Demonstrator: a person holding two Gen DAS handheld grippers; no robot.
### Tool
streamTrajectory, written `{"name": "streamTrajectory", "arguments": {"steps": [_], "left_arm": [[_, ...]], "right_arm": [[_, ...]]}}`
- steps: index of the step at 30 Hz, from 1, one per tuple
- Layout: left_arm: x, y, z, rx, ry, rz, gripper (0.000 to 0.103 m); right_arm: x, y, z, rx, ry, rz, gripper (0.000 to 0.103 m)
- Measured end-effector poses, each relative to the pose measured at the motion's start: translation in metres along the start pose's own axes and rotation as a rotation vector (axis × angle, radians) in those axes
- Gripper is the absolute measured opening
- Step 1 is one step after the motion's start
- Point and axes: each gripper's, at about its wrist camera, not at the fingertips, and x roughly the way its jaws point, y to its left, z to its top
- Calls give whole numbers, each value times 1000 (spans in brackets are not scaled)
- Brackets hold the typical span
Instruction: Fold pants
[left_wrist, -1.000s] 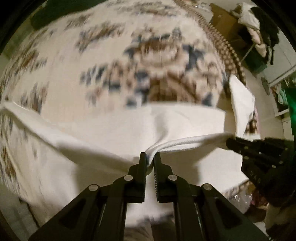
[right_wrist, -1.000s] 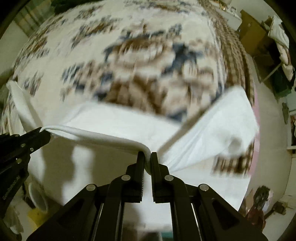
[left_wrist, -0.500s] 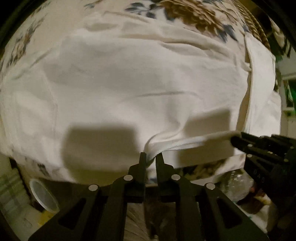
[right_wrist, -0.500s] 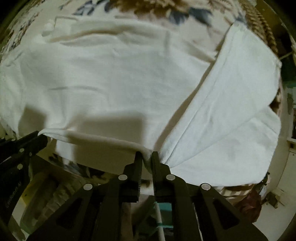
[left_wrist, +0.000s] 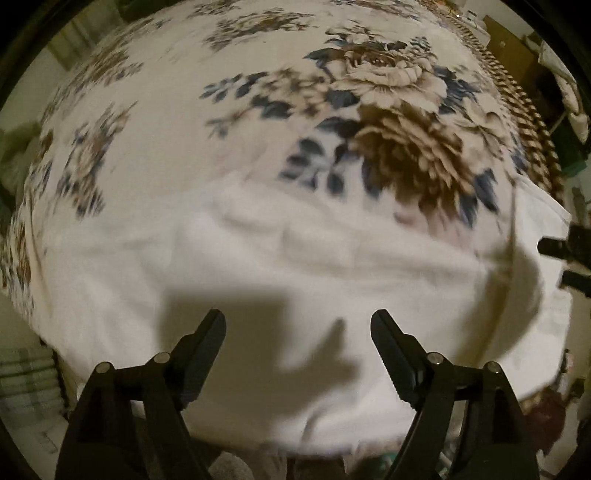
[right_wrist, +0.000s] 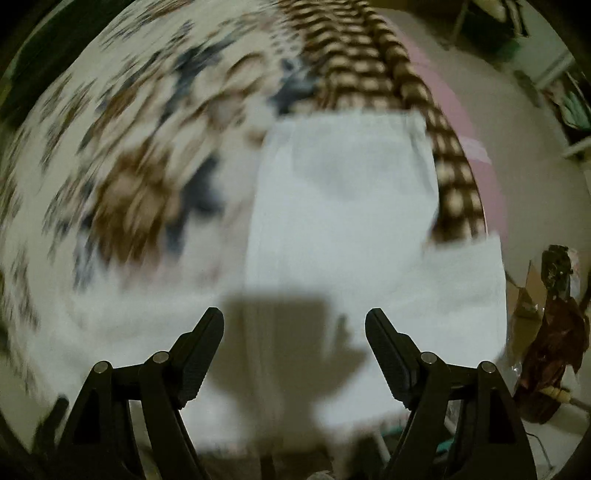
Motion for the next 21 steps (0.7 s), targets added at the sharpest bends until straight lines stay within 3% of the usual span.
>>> {"name": "streamTrajectory", "arguments": {"steps": [4,7,10,12,17,21], "left_arm": [[16,-18,14,50,4,22,80],[20,-24,19,71,2,29,80],[18,-28,17,88,14,20,80],[15,-33,13,103,27,14,80],[3,-42,-6,117,53,-44,80],[1,-54,-20,133,56,-76,80]], "right_arm": [[35,11,42,34,-19,-66,81],[50,18,49,18,0,-118,77],[42,14,37,-16,-34,-158,39],[27,-2,21,12,-65,-159,7],[-29,-84,-39,210,-144,-115,6],[-44,-169,-87,395,-138,-102,5]]}}
